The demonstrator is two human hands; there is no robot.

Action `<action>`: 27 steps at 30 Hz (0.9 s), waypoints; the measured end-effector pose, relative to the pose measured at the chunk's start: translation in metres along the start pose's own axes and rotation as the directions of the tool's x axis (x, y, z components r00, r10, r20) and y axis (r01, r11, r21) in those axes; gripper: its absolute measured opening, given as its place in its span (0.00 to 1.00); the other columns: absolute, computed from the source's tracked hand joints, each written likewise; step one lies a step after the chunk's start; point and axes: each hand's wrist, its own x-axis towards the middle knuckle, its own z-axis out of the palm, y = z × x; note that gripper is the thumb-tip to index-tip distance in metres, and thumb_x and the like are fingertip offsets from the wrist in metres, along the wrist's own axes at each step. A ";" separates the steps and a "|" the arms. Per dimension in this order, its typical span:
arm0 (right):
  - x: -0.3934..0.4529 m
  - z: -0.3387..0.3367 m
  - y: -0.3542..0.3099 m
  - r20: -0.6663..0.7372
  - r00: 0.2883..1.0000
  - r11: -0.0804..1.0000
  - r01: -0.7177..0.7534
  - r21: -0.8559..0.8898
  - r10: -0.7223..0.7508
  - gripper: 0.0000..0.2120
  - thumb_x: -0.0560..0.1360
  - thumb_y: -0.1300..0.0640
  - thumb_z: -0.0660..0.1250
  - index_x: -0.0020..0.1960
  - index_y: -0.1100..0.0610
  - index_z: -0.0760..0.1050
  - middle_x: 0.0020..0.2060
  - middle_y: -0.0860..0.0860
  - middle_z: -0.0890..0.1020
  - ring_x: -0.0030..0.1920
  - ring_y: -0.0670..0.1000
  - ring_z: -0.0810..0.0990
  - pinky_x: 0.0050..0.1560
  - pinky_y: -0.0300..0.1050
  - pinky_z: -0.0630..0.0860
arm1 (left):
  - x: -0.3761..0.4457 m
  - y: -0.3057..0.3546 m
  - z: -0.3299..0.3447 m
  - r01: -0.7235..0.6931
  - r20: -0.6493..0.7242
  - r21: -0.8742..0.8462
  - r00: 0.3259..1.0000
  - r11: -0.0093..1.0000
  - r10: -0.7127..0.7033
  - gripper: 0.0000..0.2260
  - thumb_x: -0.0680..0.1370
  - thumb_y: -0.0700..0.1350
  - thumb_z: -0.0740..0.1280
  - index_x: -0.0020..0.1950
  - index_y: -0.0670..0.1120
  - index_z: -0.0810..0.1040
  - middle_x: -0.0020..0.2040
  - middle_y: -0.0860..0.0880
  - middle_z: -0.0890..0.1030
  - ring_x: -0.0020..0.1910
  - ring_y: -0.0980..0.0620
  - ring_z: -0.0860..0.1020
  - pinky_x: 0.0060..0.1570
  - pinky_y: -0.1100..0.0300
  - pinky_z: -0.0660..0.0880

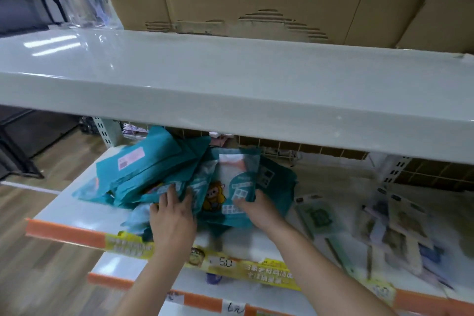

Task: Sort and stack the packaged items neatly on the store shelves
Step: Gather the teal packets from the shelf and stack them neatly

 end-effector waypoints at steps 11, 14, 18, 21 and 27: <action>-0.029 -0.025 0.005 -0.241 0.971 0.999 0.016 0.045 -0.005 0.08 0.75 0.58 0.64 0.51 0.61 0.76 0.46 0.58 0.82 0.47 0.58 0.81 0.43 0.45 0.73 | -0.002 0.013 -0.010 -0.216 -0.100 -0.171 0.974 0.961 0.201 0.29 0.54 0.37 0.82 0.55 0.38 0.82 0.51 0.39 0.83 0.41 0.38 0.83 0.37 0.47 0.79; -0.033 -0.028 0.007 -0.305 0.952 0.993 0.034 0.114 0.003 0.09 0.76 0.57 0.63 0.56 0.56 0.73 0.50 0.55 0.81 0.49 0.56 0.81 0.50 0.50 0.77 | -0.002 0.019 -0.010 -0.230 -0.155 -0.249 0.968 0.941 0.196 0.26 0.58 0.34 0.80 0.55 0.37 0.82 0.49 0.39 0.84 0.42 0.37 0.83 0.35 0.45 0.80; -0.033 -0.034 0.008 -0.388 0.921 0.990 0.013 0.140 0.043 0.14 0.77 0.58 0.62 0.62 0.58 0.71 0.54 0.57 0.80 0.51 0.57 0.80 0.52 0.49 0.77 | -0.005 0.025 -0.019 -0.210 -0.213 -0.370 0.967 0.905 0.138 0.20 0.73 0.47 0.63 0.62 0.42 0.80 0.56 0.42 0.83 0.48 0.38 0.83 0.41 0.46 0.80; -0.036 -0.041 0.007 -0.395 0.917 0.982 0.032 0.185 0.045 0.15 0.76 0.58 0.62 0.63 0.55 0.70 0.57 0.55 0.80 0.54 0.57 0.80 0.58 0.56 0.76 | -0.007 0.035 -0.030 -0.165 -0.054 -0.484 0.986 0.859 0.159 0.27 0.76 0.59 0.48 0.72 0.55 0.70 0.69 0.48 0.74 0.65 0.42 0.74 0.59 0.47 0.73; -0.045 -0.049 0.011 -0.460 0.884 0.970 0.039 0.241 0.079 0.10 0.77 0.60 0.61 0.59 0.58 0.70 0.54 0.57 0.80 0.53 0.57 0.79 0.53 0.50 0.76 | -0.005 0.045 -0.043 0.025 0.322 -0.692 0.906 0.722 0.276 0.18 0.72 0.68 0.40 0.62 0.77 0.47 0.78 0.56 0.48 0.78 0.48 0.46 0.75 0.50 0.44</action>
